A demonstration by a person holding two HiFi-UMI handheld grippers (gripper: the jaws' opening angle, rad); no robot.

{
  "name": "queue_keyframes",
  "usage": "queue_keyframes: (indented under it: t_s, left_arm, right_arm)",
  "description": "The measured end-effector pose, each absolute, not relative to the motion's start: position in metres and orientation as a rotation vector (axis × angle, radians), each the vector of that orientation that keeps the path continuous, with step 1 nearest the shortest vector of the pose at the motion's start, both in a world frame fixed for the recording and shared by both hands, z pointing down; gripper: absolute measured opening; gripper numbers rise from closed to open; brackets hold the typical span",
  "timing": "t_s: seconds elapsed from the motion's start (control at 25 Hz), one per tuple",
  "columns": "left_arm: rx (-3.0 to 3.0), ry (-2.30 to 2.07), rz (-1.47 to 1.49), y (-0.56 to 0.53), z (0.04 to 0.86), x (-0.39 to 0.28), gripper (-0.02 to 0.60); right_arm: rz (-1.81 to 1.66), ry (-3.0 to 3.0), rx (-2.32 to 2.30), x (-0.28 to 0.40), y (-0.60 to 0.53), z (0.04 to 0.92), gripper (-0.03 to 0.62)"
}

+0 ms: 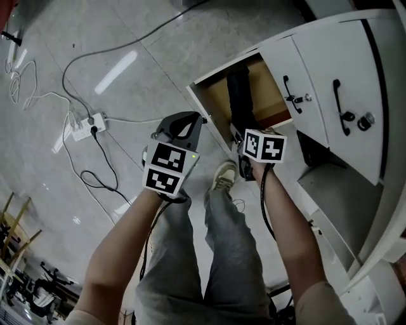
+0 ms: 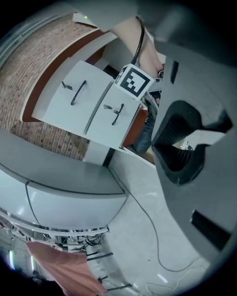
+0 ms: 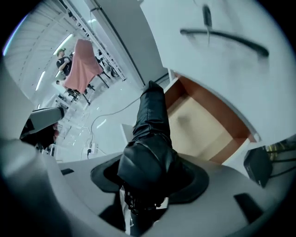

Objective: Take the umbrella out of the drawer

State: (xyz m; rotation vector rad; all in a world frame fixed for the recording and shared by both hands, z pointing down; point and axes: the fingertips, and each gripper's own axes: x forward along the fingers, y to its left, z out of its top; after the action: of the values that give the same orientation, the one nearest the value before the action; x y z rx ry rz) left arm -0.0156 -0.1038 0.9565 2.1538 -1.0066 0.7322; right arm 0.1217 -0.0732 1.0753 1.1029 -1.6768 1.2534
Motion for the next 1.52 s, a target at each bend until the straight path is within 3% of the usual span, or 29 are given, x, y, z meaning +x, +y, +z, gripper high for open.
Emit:
queue_keyframes:
  t_s: [0.8,1.52]
  left_arm:
    - [2.259,-1.142,0.556,-0.129,0.626,-0.066,0.008]
    - [2.464,-1.369,0.324,-0.140,0.328,-0.089,0.008]
  right_arm:
    - [0.942,-2.080,1.197,0.051,-0.133,0.661,0.253]
    - [0.678,-2.381,1.376,0.054,-0.134,0.332,0.253]
